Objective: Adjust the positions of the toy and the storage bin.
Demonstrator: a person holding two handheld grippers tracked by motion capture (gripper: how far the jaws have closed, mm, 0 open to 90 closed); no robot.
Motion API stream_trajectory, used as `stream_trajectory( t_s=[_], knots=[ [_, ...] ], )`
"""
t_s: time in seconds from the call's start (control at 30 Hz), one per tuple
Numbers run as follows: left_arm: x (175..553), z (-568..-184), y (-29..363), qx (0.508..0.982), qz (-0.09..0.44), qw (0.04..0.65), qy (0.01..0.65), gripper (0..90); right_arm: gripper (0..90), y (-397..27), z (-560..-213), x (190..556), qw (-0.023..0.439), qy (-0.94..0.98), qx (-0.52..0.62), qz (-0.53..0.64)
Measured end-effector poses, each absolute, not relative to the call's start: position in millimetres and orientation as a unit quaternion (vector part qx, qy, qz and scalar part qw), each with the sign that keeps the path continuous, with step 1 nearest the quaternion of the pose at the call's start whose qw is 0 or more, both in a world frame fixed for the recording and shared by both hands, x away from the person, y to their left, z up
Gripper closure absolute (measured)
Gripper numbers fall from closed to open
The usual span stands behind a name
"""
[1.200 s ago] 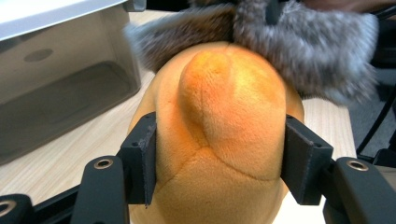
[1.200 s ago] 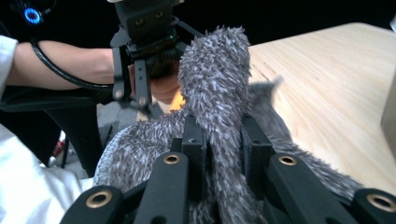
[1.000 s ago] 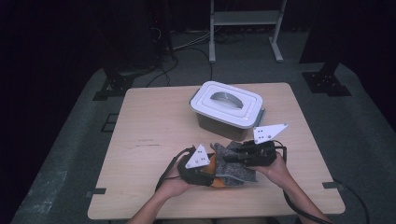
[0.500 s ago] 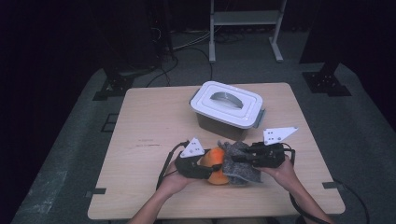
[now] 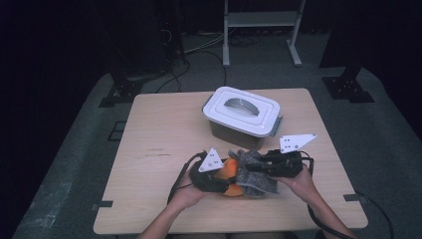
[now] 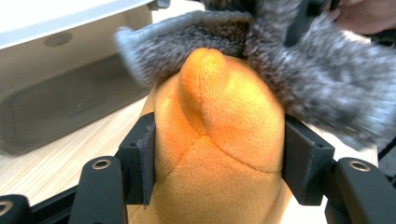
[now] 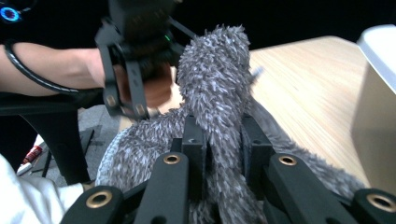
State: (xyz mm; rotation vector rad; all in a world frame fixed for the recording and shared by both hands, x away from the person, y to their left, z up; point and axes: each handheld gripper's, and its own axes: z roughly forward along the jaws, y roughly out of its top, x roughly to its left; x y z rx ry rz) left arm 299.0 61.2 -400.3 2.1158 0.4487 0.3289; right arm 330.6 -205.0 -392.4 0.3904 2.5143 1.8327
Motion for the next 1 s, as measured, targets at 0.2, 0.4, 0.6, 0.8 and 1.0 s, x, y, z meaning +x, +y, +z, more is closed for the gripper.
stream_trajectory(
  t_s=[0.2, 0.4, 0.6, 0.8, 1.0],
  knots=[
    [298, -402, 49, 0.866, 0.143, 0.451, 0.161, 29.5, 75.2, -184, -376, 326, 0.019, 0.811, 0.093, 0.578],
    [306, -418, 63, 0.848, 0.122, 0.493, 0.151, 13.7, 75.5, -205, -395, 330, 0.006, 0.811, 0.118, 0.573],
    [315, -428, 66, 0.845, 0.099, 0.502, 0.156, 5.0, 75.5, -218, -403, 330, 0.003, 0.808, 0.132, 0.574],
    [314, -424, 63, 0.853, 0.116, 0.486, 0.151, 32.9, 75.6, -219, -400, 333, 0.011, 0.81, 0.139, 0.57],
    [305, -402, 55, 0.868, 0.161, 0.445, 0.149, 38.4, 75.6, -200, -374, 332, 0.021, 0.795, 0.109, 0.596]
  ],
)
